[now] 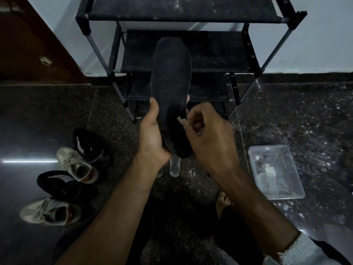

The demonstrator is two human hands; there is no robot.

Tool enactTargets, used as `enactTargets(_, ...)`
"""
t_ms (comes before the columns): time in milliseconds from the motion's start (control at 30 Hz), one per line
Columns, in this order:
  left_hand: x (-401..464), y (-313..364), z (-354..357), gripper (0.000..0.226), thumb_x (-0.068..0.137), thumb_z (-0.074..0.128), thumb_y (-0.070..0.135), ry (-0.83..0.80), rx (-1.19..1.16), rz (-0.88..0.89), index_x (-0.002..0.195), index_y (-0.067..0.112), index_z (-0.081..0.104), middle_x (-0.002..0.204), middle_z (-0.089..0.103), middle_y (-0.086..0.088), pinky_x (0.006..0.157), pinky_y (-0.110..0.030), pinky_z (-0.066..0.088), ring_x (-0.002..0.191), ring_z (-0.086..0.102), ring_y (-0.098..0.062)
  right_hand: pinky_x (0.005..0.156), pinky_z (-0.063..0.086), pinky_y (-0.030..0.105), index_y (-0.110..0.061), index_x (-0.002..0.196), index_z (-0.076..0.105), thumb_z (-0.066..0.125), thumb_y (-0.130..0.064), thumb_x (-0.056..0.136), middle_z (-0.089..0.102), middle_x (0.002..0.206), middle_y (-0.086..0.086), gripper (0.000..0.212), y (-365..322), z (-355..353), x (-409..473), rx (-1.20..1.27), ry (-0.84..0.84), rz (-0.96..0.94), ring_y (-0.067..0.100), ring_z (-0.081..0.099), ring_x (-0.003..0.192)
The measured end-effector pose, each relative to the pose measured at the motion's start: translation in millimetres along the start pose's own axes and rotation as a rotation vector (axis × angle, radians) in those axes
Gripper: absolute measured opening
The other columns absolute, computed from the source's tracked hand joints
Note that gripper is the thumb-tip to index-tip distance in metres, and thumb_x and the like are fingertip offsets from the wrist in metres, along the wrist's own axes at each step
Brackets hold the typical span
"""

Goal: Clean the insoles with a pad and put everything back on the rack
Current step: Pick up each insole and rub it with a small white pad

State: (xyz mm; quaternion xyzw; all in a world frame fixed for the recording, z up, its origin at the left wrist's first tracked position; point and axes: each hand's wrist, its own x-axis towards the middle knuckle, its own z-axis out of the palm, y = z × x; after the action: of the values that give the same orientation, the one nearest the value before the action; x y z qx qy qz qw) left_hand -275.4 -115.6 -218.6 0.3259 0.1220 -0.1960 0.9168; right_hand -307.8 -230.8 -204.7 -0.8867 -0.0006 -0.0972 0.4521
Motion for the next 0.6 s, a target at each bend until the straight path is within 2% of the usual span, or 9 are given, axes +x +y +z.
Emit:
enactTargets(33,0,0,0,0.067,0.101,0.025,0.052,0.000,0.002,0.003,0.105,0.007,0.074,0.115,0.068,-0.011,0.091,-0.035,0.055,0.105,0.063,-0.022,0.065,0.053,0.038,-0.019,0.094,0.055,0.068,-0.013,0.088,0.061,0.081,-0.010,0.015,0,0,0,0.006,0.000,0.010,0.008,0.059,0.074)
enactTargets(133,1,0,-2,0.067,0.101,0.027,0.052,0.028,0.024,0.009,0.104,0.005,0.074,0.113,0.068,-0.014,0.080,-0.032,0.058,0.097,0.068,-0.022,0.065,0.053,0.037,-0.020,0.095,0.056,0.066,-0.013,0.089,0.061,0.080,-0.010,0.014,-14,7,-8,0.076,-0.059,-0.001,0.008,0.059,0.074)
enactTargets(233,1,0,-3,0.064,0.101,0.030,0.052,0.062,0.078,0.036,0.126,0.001,0.059,0.134,0.053,-0.023,0.086,-0.032,0.056,0.105,0.063,-0.025,0.063,0.053,0.035,-0.019,0.095,0.057,0.066,-0.012,0.089,0.061,0.079,-0.009,0.013,-23,15,-14,0.102,-0.107,-0.053,0.008,0.059,0.072)
enactTargets(267,1,0,-3,0.064,0.101,0.030,0.052,0.060,0.074,0.035,0.127,0.001,0.058,0.135,0.053,-0.024,0.086,-0.032,0.056,0.106,0.062,-0.025,0.063,0.053,0.036,-0.018,0.095,0.057,0.066,-0.012,0.089,0.061,0.079,-0.009,0.013,-21,14,-12,0.094,-0.099,-0.058,0.009,0.059,0.072)
enactTargets(333,-1,-2,-2,0.065,0.101,0.027,0.052,0.012,0.036,-0.010,0.116,0.002,0.066,0.121,0.063,-0.020,0.085,-0.034,0.057,0.102,0.066,-0.025,0.064,0.053,0.038,-0.019,0.094,0.056,0.066,-0.013,0.089,0.061,0.080,-0.009,0.013,-11,9,-5,0.051,-0.040,-0.039,0.008,0.059,0.073)
enactTargets(400,-2,-5,0,0.068,0.101,0.024,0.054,-0.034,0.027,-0.060,0.116,0.004,0.067,0.115,0.066,-0.015,0.093,-0.037,0.053,0.106,0.065,-0.026,0.065,0.053,0.037,-0.020,0.092,0.055,0.067,-0.013,0.089,0.060,0.082,-0.010,0.014,0,1,3,0.008,0.040,0.005,0.007,0.058,0.076)
enactTargets(467,-1,-8,0,0.067,0.101,0.024,0.054,-0.027,0.060,-0.073,0.129,0.003,0.056,0.123,0.061,-0.015,0.104,-0.040,0.045,0.117,0.058,-0.028,0.066,0.053,0.036,-0.021,0.092,0.054,0.066,-0.011,0.088,0.061,0.082,-0.010,0.016,5,-5,6,-0.005,0.089,0.049,0.006,0.058,0.077)
enactTargets(500,-1,-10,-1,0.066,0.100,0.025,0.054,-0.022,0.073,-0.076,0.128,0.003,0.057,0.122,0.061,-0.015,0.102,-0.040,0.047,0.116,0.058,-0.028,0.067,0.053,0.036,-0.021,0.092,0.054,0.067,-0.011,0.088,0.061,0.082,-0.011,0.016,4,-5,6,0.002,0.095,0.051,0.006,0.059,0.077)
enactTargets(600,0,-14,-1,0.061,0.101,0.029,0.051,-0.007,0.122,-0.059,0.106,0.006,0.070,0.101,0.070,-0.012,0.082,-0.031,0.058,0.094,0.069,-0.023,0.066,0.054,0.037,-0.021,0.094,0.056,0.066,-0.013,0.088,0.062,0.081,-0.010,0.015,-10,6,-2,0.056,0.042,0.000,0.008,0.060,0.075)
